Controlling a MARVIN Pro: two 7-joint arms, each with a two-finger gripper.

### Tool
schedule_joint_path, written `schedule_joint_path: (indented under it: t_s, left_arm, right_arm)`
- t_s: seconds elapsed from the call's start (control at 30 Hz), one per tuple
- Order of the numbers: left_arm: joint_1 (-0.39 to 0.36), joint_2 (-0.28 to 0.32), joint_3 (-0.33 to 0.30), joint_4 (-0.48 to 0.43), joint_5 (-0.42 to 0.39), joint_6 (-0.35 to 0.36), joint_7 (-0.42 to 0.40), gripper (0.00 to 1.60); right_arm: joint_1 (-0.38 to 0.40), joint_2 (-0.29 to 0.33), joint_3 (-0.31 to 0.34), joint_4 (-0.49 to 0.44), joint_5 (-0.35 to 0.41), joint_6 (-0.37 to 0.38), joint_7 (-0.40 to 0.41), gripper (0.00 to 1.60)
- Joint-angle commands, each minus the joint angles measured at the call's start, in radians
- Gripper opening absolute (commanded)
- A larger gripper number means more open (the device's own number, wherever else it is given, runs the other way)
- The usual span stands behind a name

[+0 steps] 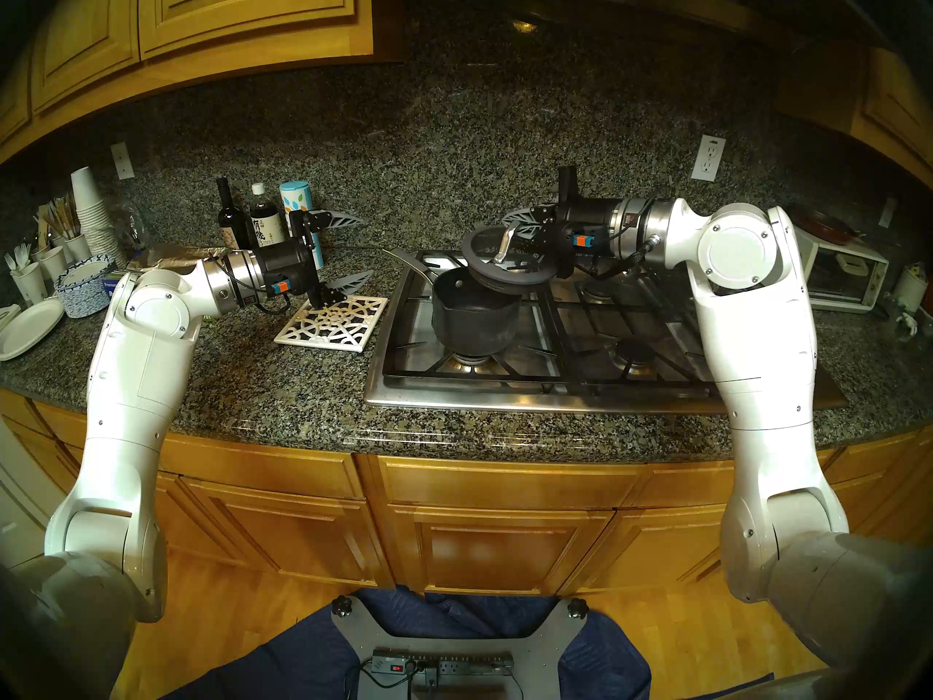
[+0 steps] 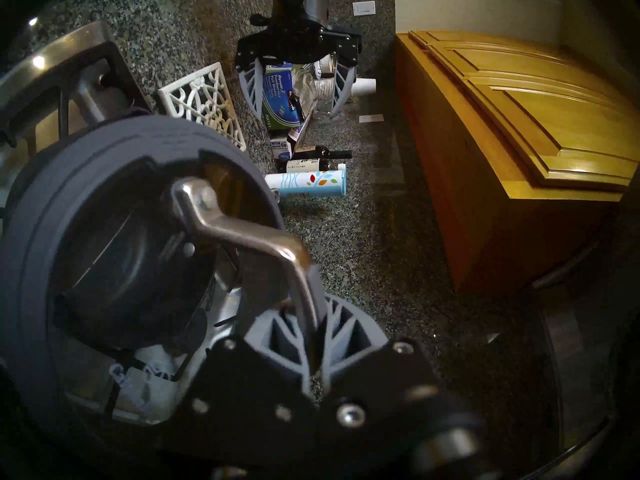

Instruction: Pick up the pot, put it on the stove, take off the pot lid

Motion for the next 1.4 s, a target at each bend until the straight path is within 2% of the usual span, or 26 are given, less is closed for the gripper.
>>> schedule_joint_path:
  t_s: [0.0,0.53,1.07,1.37]
  left_arm:
    - [-0.035,-0.002,-0.012,-0.02,-0.018,-0.002,0.013,1.6]
    - [-0.035,-0.002,-0.012,-0.02,-0.018,-0.003,0.013,1.6]
    - [-0.035,-0.002,-0.012,-0.02,-0.019,-0.003,0.013,1.6]
    - [-0.035,-0.002,-0.012,-0.02,-0.019,-0.003,0.013,1.6]
  right_arm:
    - [-0.014,0.028,0.061,-0.085,0.035,0.025,0.011,0.0]
    - [-0.124,0.087,0.173,-0.135,0.081,0.026,0.072,0.0]
    - [-0.232,0.126,0.263,-0.081,0.114,-0.069,0.097,0.0]
    - [-0.252,0.138,0.297,-0.04,0.108,-0.125,0.088,0.0]
